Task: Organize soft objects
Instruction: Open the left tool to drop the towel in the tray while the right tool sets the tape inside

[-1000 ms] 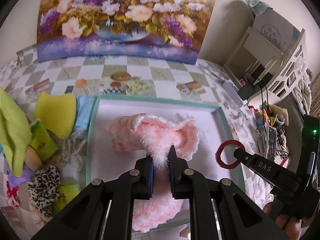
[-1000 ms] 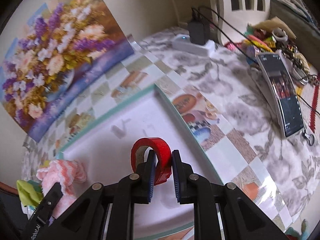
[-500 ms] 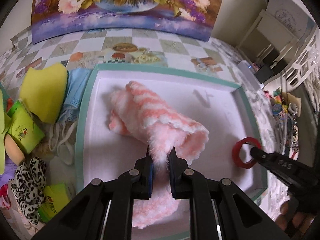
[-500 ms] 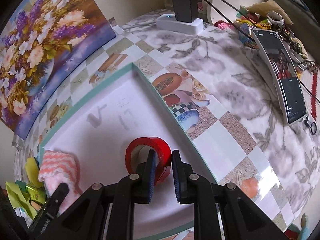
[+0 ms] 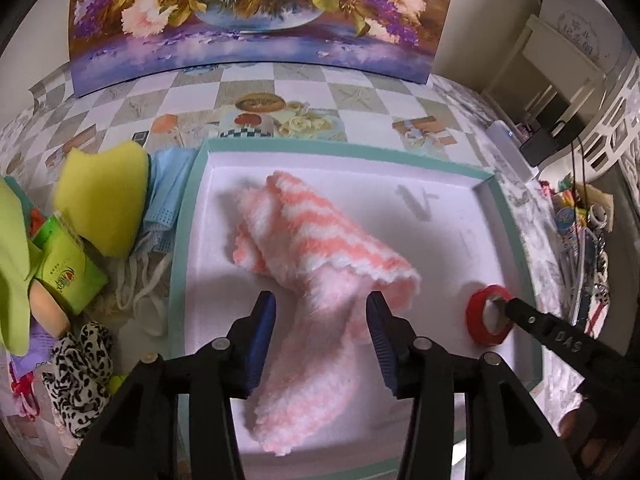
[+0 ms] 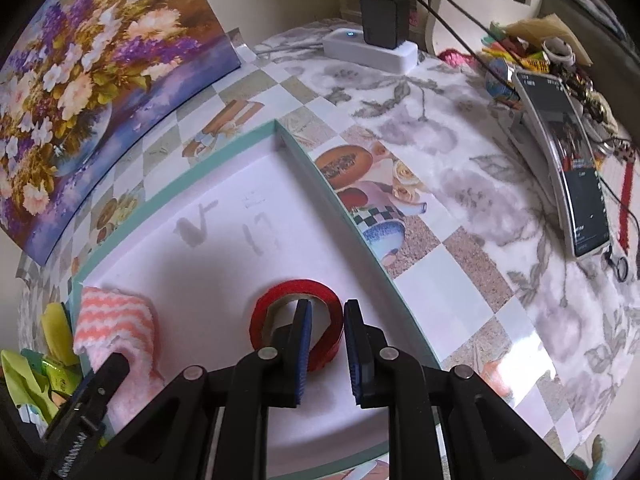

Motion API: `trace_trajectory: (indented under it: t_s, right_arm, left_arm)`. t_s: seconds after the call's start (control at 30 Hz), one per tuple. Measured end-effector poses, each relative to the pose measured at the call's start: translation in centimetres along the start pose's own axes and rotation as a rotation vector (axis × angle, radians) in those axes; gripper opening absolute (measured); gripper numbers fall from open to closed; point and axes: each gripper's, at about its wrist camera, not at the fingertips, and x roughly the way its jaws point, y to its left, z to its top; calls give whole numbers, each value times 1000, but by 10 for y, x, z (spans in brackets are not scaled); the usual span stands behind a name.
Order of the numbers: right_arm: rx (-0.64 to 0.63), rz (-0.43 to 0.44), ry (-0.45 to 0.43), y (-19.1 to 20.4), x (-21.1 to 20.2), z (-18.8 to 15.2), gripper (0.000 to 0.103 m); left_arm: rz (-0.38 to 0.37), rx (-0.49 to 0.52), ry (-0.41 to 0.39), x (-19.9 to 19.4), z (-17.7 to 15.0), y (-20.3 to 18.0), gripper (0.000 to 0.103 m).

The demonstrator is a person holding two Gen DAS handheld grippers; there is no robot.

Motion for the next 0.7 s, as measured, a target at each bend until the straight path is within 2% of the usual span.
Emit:
trace_trajectory:
  t_s: [0.1, 0.27, 0.33, 0.43, 0.5, 0.57, 0.6, 0.7]
  right_arm:
    - [-12, -3, -22, 2, -6, 1, 19]
    - [-29, -6, -51, 5, -13, 2, 19]
    - [-38, -9, -60, 6, -16, 3, 19]
    - [-55, -15, -70, 9, -19, 2, 20]
    - [-69, -21, -71, 12, -20, 2, 28]
    - [-86, -24, -75, 15, -21, 1, 50]
    - [-94, -24, -79, 17, -22, 0, 53]
    - [-138, -25, -87, 25, -24, -1, 56]
  left_arm:
    - [-24, -20, -27, -13, 6, 1, 62]
    - [-40, -65, -88, -41, 15, 10, 65]
    - [-25, -86, -102, -48, 17, 17, 76]
    - [30, -125, -101, -53, 18, 30, 76]
    - [96, -141, -90, -53, 17, 37, 77]
    - [163, -157, -79, -51, 15, 45, 85]
    - [183, -166, -76, -50, 15, 49, 88]
    - [201, -182, -67, -49, 12, 56, 88]
